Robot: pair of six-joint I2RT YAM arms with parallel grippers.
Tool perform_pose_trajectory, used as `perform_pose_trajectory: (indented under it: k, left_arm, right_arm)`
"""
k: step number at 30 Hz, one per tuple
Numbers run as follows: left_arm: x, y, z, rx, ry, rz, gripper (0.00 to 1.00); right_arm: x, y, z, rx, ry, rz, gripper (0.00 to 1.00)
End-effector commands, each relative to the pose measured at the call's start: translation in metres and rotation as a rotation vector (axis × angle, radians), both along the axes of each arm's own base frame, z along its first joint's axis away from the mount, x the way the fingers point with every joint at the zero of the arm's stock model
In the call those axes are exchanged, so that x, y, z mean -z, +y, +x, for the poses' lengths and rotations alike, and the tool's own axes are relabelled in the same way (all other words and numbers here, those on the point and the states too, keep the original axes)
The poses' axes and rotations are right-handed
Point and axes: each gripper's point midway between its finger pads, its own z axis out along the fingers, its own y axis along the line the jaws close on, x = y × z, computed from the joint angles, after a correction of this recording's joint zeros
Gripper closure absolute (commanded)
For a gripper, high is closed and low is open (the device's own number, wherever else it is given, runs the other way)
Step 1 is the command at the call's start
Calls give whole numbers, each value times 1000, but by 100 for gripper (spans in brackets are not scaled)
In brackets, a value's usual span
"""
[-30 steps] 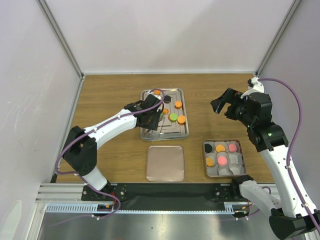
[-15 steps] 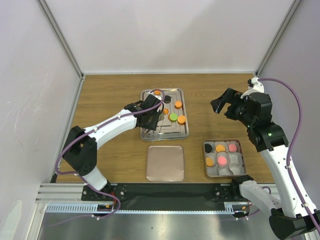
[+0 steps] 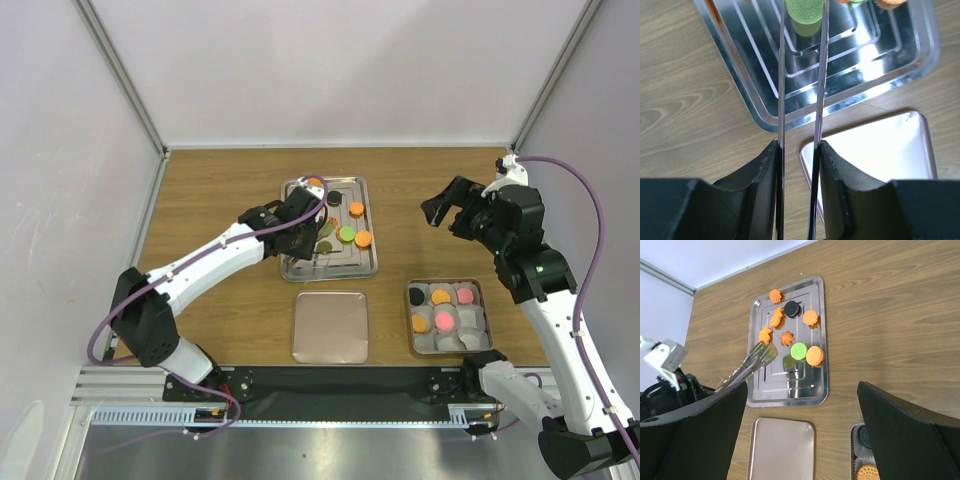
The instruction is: Pack the cookies
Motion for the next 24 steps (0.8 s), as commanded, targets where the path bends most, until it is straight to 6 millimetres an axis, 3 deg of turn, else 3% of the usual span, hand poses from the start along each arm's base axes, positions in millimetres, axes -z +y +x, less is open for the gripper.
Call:
perform_pose_trajectory:
  k: [1, 5, 10, 16, 24]
  left_arm:
    - [-44, -9, 2, 23, -104, -55, 62]
    - [-59, -28, -10, 75, -126, -89, 62]
    - [-76, -81, -41, 210, -143, -144, 62]
    - [-84, -142, -86, 371, -136, -237, 62]
    - [-78, -195, -135, 561, -109, -290, 62]
  right_arm:
    - [-18, 2, 3, 4, -60, 27, 0]
    - [-21, 2, 2, 5, -62, 29, 0]
    - [-28, 1, 1, 11, -67, 35, 0]
    - [-42, -5, -3, 38, -83, 39, 0]
    - [-58, -16, -9, 97, -99, 43, 0]
